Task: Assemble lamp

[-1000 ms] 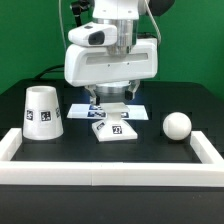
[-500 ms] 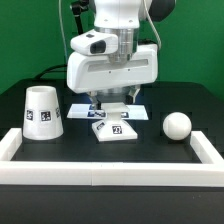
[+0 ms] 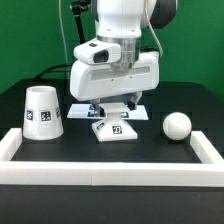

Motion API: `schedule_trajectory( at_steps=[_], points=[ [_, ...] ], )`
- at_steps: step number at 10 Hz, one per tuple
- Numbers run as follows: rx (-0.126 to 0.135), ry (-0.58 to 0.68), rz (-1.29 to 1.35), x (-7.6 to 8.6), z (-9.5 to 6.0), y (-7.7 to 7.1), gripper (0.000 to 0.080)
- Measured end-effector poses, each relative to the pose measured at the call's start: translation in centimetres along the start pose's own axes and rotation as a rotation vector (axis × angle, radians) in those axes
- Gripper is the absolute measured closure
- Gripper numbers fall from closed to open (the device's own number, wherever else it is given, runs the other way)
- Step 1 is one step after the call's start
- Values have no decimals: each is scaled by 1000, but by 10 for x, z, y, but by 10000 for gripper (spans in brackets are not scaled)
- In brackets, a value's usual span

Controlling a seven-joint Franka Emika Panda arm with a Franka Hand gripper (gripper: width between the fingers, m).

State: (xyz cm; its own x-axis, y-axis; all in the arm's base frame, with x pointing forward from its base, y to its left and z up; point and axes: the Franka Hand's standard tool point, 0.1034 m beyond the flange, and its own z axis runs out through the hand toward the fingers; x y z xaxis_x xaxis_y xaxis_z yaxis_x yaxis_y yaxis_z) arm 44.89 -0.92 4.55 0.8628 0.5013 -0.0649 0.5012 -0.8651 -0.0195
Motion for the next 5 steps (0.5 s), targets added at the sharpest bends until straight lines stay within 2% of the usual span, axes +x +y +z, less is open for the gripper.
schedule_trajectory(
  at_steps=[1, 3, 5],
  points=[
    [0, -1, -3, 0, 0, 0, 100],
    [-3, 4, -16, 1, -3, 1, 265],
    [-2, 2, -16, 1, -2, 1, 265]
  ],
)
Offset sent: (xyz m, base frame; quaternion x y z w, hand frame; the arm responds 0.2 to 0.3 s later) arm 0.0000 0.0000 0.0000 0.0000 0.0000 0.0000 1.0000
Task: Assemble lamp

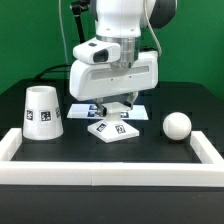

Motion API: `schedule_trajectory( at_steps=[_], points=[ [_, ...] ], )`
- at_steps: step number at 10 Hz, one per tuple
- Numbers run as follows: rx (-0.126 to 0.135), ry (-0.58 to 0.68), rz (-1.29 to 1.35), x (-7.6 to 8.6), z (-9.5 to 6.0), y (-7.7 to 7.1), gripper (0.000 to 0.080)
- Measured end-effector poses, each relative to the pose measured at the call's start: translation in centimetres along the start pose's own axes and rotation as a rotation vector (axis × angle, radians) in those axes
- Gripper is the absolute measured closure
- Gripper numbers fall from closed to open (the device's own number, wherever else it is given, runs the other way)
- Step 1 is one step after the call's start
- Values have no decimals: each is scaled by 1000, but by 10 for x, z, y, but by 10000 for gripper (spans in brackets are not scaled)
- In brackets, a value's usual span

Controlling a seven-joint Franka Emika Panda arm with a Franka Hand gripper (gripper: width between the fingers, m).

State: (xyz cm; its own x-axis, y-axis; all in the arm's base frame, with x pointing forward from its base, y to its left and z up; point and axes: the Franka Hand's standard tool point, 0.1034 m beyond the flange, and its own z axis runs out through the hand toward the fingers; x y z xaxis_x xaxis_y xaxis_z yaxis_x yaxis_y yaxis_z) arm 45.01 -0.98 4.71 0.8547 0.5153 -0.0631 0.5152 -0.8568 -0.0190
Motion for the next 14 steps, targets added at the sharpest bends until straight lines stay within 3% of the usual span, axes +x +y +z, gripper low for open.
schedule_trajectory(
  at_steps=[4, 9, 14],
  points=[
    [0, 1, 6, 2, 0, 0, 265],
    [-23, 39, 77, 62, -5, 7, 264],
    [-45, 105, 170, 137, -12, 9, 263]
  ],
)
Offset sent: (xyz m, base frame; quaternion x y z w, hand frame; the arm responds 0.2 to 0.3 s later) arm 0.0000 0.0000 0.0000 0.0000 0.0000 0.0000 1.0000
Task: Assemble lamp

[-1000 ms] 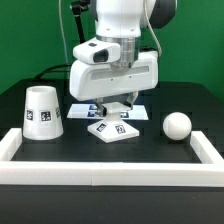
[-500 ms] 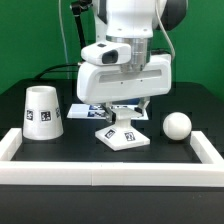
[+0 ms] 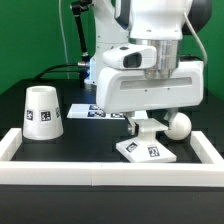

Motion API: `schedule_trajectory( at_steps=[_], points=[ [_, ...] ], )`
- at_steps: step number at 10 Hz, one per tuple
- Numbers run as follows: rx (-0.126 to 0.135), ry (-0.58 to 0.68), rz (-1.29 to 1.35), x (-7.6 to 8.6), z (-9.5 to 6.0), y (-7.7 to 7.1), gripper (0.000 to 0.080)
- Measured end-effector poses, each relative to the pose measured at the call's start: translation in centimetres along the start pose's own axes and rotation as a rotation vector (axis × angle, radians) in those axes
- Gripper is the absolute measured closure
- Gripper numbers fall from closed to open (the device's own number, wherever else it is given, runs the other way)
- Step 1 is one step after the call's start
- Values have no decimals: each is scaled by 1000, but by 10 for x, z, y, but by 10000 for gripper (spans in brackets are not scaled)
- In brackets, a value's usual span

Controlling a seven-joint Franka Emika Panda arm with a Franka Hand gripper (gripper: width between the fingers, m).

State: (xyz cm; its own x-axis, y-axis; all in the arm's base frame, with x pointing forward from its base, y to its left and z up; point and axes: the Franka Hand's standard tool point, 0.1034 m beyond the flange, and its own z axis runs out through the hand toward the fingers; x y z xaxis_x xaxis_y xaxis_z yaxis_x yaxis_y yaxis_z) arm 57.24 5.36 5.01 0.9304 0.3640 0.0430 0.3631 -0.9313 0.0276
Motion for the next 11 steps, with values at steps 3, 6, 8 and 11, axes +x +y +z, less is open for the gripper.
schedule_trajectory(
  at_steps=[3, 6, 8, 11],
  points=[
    [-2, 32, 71, 29, 1, -10, 263],
    [2, 38, 117, 49, 1, -16, 263],
    [7, 24, 134, 54, 1, -25, 263],
    [-5, 24, 173, 56, 1, -28, 263]
  ],
)
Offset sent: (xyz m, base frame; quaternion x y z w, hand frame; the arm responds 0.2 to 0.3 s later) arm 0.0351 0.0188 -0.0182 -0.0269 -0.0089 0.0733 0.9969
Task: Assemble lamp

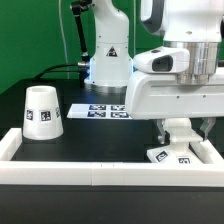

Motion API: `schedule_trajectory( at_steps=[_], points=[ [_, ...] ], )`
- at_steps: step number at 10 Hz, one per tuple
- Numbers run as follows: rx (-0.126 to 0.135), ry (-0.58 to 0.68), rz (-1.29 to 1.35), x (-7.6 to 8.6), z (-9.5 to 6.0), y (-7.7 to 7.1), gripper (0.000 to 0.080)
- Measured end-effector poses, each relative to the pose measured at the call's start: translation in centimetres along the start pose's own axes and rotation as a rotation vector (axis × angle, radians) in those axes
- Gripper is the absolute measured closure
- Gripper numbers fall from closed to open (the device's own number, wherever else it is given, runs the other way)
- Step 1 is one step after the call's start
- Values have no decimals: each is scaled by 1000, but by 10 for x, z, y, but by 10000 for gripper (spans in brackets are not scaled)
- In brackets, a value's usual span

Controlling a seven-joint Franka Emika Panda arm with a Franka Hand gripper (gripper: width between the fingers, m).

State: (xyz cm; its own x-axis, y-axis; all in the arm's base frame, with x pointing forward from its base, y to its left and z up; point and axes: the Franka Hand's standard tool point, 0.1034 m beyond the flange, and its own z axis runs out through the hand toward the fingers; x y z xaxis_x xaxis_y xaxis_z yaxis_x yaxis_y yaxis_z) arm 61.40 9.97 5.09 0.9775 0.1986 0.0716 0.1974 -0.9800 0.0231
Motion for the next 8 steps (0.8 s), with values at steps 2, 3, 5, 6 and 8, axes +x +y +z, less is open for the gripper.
schedule_trajectory(
  at_steps=[2, 3, 5, 6, 8],
  points=[
    [-1, 0, 1, 0, 0, 0, 262],
    [0, -1, 1, 0, 0, 0, 262],
    [0, 0, -27, -1, -1, 3, 127],
    [5, 1, -44, -7, -10, 14, 105],
    [9, -12, 3, -31, -26, 4, 101]
  ],
)
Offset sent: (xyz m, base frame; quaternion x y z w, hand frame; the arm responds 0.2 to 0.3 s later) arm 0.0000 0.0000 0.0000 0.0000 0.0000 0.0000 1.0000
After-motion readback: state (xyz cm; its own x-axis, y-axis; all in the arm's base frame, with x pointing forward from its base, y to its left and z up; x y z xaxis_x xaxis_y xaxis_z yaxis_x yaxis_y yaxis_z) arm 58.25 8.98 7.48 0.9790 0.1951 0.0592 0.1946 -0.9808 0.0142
